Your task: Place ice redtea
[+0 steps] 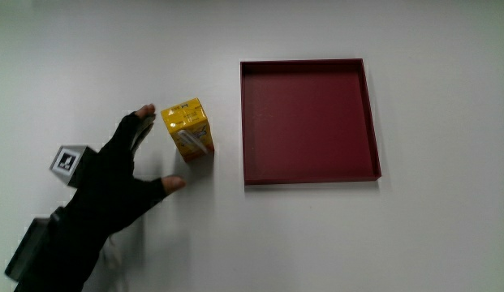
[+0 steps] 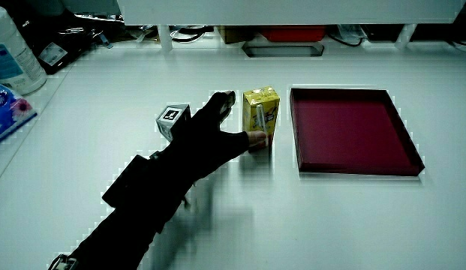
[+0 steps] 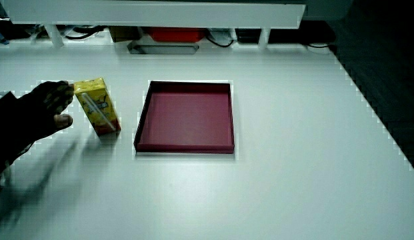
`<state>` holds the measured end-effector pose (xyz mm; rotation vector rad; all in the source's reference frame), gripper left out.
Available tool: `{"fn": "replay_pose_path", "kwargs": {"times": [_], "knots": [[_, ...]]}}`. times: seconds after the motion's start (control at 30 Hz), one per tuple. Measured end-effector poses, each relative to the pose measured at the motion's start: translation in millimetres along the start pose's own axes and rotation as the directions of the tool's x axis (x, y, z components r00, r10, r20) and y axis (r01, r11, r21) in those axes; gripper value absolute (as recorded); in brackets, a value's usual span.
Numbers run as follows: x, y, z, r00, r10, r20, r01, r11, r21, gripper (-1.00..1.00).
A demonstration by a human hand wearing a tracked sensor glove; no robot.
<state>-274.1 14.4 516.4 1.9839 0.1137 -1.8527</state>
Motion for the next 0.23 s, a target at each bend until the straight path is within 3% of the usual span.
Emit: {"fn": "replay_pose_path", "kwargs": {"times": [0.23], "knots": [[17.0, -40, -1.6, 1.000, -0.002, -0.021, 0.003, 0.9999, 0.017, -1.00]]}}
